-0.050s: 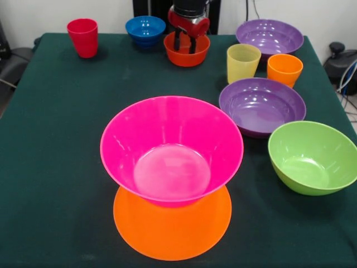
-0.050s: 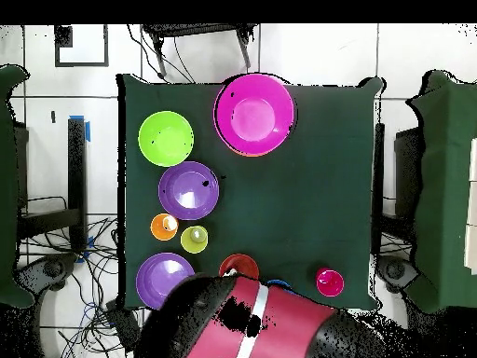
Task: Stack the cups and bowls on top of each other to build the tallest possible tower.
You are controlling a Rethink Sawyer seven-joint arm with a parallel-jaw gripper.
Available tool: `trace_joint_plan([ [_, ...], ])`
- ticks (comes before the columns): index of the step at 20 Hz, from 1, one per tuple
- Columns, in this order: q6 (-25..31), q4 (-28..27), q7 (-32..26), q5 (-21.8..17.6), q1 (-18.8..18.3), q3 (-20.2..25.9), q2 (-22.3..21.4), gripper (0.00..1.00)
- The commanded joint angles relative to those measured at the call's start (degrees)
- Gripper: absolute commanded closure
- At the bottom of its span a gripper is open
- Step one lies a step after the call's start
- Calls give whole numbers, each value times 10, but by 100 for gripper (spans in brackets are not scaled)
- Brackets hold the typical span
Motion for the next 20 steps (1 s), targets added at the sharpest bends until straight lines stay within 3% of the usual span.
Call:
trace_joint_plan([
  [1, 64, -188, -28, -3, -34, 39, 43, 0],
  [20, 200, -285, -67, -146, -107, 85, -17, 0],
])
